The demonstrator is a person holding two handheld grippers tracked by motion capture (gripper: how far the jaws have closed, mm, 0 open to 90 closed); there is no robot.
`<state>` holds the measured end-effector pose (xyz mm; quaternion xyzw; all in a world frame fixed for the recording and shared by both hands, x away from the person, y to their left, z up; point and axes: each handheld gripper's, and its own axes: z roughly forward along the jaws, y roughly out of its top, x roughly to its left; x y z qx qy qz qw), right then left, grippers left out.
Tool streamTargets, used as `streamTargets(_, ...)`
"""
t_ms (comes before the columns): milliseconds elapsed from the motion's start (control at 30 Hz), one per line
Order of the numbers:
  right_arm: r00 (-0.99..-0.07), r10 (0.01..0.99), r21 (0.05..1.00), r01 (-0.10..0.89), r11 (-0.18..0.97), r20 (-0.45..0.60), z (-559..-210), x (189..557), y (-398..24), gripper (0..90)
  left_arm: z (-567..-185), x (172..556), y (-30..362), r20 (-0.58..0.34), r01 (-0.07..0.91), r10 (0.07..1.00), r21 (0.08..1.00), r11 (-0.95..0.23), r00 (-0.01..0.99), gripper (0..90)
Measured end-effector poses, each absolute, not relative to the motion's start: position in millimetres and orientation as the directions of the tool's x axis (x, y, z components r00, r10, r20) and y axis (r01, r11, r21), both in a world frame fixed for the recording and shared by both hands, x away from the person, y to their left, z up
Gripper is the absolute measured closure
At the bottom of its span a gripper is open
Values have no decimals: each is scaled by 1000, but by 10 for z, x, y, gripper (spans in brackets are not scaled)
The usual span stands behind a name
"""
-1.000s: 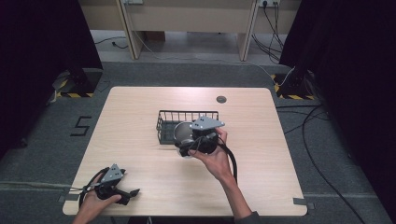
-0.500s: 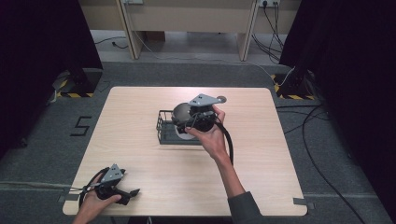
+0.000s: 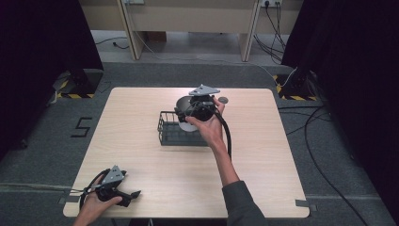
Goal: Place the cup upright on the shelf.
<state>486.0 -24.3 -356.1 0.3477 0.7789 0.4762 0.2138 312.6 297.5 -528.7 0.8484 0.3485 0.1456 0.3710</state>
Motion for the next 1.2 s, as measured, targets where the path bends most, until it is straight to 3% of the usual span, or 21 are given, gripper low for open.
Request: streamTargets(1200, -613, 790, 847, 434, 307, 28, -4008, 5117, -139, 64, -5286, 3125, 2975, -12, 484, 698, 730, -483, 716, 0)
